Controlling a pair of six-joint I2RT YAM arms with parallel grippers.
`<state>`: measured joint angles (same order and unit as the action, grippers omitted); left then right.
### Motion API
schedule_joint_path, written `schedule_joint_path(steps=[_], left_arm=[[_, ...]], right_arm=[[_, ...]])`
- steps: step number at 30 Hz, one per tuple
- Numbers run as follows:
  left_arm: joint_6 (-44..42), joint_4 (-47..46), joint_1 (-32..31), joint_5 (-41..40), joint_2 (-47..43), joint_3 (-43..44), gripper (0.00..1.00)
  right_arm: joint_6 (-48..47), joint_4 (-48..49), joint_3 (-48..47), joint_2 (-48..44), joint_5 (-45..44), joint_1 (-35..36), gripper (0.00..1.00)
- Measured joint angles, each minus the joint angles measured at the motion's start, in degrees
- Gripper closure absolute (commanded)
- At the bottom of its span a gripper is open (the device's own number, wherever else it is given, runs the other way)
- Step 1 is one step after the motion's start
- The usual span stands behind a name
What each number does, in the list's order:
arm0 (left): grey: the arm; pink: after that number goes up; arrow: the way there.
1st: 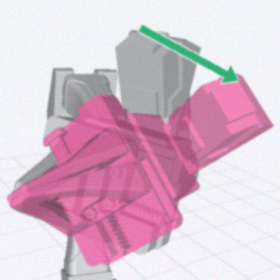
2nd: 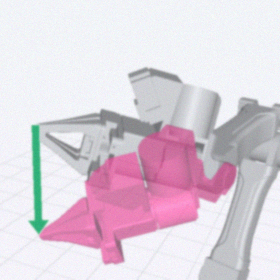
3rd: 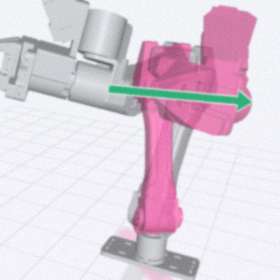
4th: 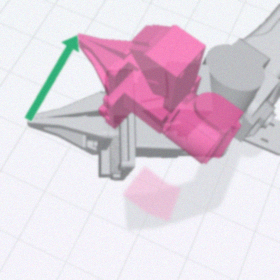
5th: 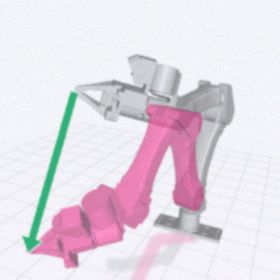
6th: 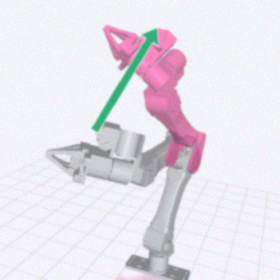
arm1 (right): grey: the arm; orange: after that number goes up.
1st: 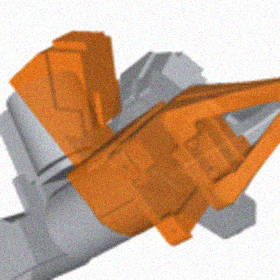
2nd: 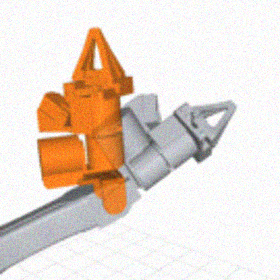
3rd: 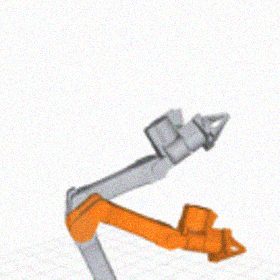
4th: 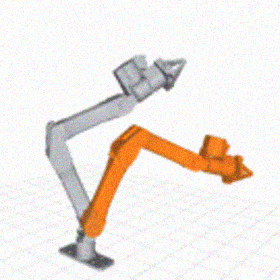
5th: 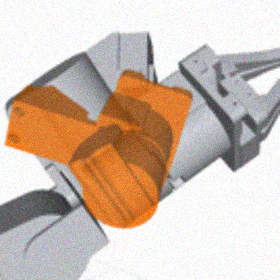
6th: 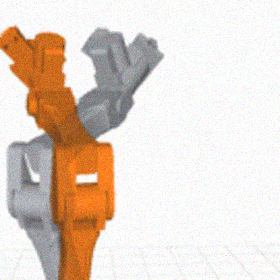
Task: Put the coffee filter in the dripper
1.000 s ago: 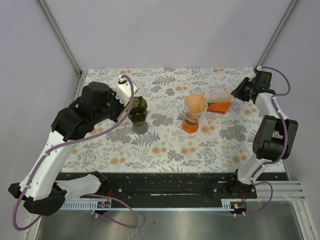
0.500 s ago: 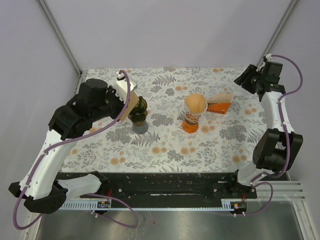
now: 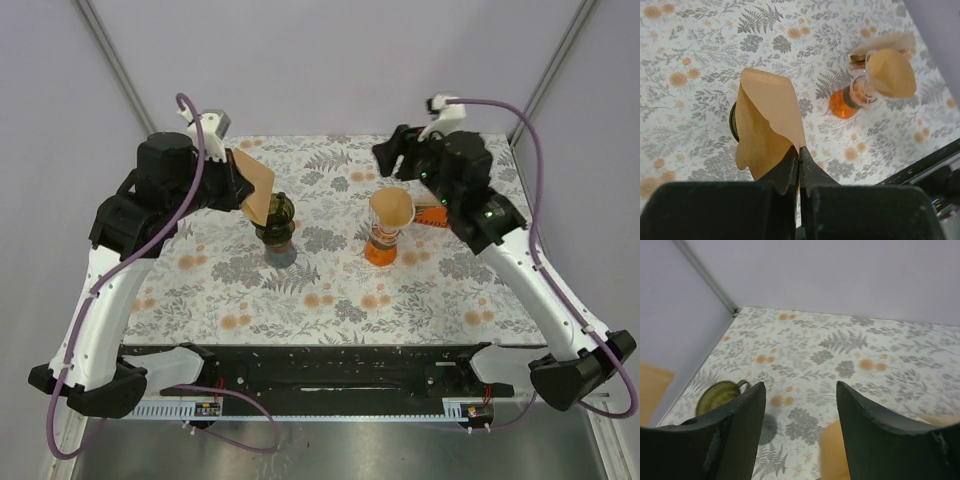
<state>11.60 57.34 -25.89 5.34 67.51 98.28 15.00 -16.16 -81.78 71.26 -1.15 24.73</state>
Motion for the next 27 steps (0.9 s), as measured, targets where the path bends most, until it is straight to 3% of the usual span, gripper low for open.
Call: schedule_joint_path(steps=[6, 11, 17, 27], left_arm=[[13.3, -1.2, 5.0, 2.8, 0.2, -0.5, 1.00], [20.6, -1.4, 6.7, 3.6, 0.5, -2.4, 1.00], [24.2, -1.3, 7.9, 4.1, 1.1, -3.1, 1.00], [26.7, -1.3, 9.4, 6.5, 1.4, -4.3, 1.00]], right_arm=[[-9.8, 9.1, 1.3, 2.4, -13.7, 25.4, 0.31], [-26.7, 19.9, -1.3, 12.2, -26.2, 42.2, 0.35], [-37.6, 22.6, -6.5, 22.2, -31.5, 47.1, 0.38], [-43.2, 25.7, -6.5, 22.6, -34.7, 47.2, 0.36]])
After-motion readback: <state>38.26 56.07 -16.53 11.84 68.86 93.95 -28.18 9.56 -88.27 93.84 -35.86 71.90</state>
